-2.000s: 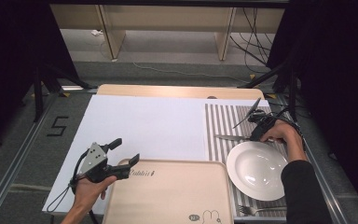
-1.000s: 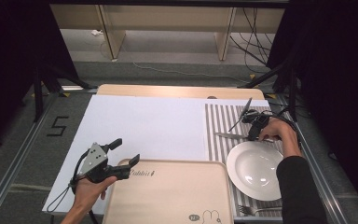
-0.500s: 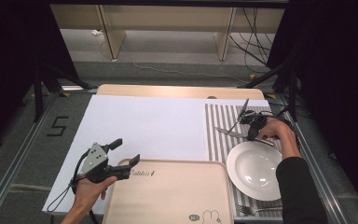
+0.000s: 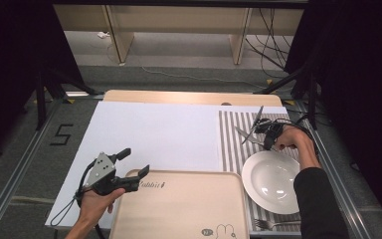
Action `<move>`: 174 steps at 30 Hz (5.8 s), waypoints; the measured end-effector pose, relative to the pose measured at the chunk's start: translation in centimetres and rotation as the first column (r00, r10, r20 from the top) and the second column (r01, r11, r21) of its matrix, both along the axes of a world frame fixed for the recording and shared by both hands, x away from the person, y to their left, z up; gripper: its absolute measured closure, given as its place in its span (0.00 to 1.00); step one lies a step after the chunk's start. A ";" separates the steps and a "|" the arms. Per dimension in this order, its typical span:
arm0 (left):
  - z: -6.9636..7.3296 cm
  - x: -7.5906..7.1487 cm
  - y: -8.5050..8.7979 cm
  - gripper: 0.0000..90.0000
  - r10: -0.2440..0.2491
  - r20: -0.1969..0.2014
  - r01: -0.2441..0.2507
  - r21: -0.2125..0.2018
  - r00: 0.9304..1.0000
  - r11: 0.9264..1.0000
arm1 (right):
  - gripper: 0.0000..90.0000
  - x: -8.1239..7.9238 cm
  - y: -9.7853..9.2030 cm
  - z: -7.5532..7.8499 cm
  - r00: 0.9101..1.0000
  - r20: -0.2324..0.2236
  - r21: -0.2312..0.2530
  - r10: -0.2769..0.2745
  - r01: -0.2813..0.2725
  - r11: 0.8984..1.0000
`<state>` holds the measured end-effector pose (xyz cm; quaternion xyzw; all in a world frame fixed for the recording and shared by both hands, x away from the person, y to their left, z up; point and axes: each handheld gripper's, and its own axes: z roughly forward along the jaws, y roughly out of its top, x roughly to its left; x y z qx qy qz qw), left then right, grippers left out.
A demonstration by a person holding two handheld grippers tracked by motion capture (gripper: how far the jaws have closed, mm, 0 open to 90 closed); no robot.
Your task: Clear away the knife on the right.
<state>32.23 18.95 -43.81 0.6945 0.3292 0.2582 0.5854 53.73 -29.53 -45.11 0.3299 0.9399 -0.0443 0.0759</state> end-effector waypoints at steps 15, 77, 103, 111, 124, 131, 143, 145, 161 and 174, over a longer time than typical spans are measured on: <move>0.0 0.1 0.1 0.17 0.006 -0.003 -0.006 -0.003 1.000 1.000 | 0.90 -0.4 -0.7 0.7 0.995 0.100 0.024 -0.021 0.019 1.000; 0.3 -0.3 0.2 0.18 0.012 0.013 -0.011 -0.021 1.000 1.000 | 0.90 -15.7 4.0 9.8 0.928 0.258 0.733 -0.270 -0.006 0.680; 0.4 -0.4 0.4 0.18 0.020 0.012 -0.020 -0.017 1.000 1.000 | 0.90 -21.4 8.5 6.5 0.964 0.191 0.734 -0.184 -0.016 0.678; 0.4 -0.5 0.3 0.18 0.018 0.013 -0.018 -0.017 1.000 1.000 | 0.90 -22.5 9.5 5.7 0.976 0.157 0.722 -0.153 -0.008 0.691; 0.4 -0.5 0.3 0.18 0.018 0.014 -0.018 -0.017 1.000 1.000 | 0.90 -24.2 10.1 4.4 0.985 0.100 0.692 -0.139 0.031 0.721; 0.3 -0.5 0.3 0.18 0.019 0.013 -0.019 -0.015 1.000 1.000 | 0.90 -25.1 10.5 3.8 0.988 0.090 0.671 -0.129 0.035 0.741; 0.3 -0.5 0.3 0.18 0.020 0.012 -0.020 -0.015 1.000 1.000 | 0.90 -26.0 11.1 2.9 0.994 0.067 0.606 -0.090 0.031 0.795; 0.3 -0.5 0.3 0.18 0.019 0.013 -0.019 -0.014 1.000 1.000 | 0.90 -26.1 11.3 2.7 0.994 0.062 0.598 -0.087 0.032 0.801; 0.3 -0.5 0.3 0.18 0.019 0.013 -0.019 -0.012 1.000 1.000 | 0.90 -26.6 12.3 1.6 0.999 0.026 0.520 -0.042 0.023 0.854; 0.3 -0.5 0.2 0.18 0.018 0.012 -0.018 -0.012 1.000 1.000 | 0.89 -26.7 12.9 0.5 0.999 -0.013 0.463 -0.036 0.038 0.885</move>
